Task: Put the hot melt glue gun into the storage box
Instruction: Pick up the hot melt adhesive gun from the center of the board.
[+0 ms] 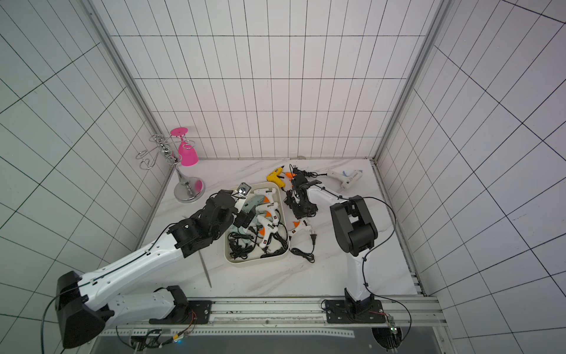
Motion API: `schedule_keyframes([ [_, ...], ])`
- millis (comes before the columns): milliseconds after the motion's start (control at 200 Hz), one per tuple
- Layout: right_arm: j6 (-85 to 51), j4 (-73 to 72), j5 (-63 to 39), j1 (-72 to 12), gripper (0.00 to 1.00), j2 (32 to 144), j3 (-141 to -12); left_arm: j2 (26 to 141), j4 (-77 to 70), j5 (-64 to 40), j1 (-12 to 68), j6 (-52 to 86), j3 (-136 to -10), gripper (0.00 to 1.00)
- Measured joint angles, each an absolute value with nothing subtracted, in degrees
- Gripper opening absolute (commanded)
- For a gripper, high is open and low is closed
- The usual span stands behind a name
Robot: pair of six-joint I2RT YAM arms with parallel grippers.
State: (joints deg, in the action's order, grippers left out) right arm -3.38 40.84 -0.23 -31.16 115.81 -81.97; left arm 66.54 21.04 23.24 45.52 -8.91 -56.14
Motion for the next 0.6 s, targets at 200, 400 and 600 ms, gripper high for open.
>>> schedule_keyframes([
  [200, -2.3, 43.3, 3.0, -32.7, 0.43, 117.4, -84.3, 68.1, 16.8, 17.4, 43.2, -9.7, -56.8, 0.98],
  [400, -2.0, 44.1, 6.8, -35.3, 0.30, 119.8, -87.7, 71.9, 15.6, 13.8, 42.0, -11.0, -58.8, 0.98],
  [600, -2.4, 43.7, 9.3, -36.5, 0.15, 119.6, -87.4, 72.5, 15.5, 11.9, 41.2, -12.3, -59.6, 0.98],
])
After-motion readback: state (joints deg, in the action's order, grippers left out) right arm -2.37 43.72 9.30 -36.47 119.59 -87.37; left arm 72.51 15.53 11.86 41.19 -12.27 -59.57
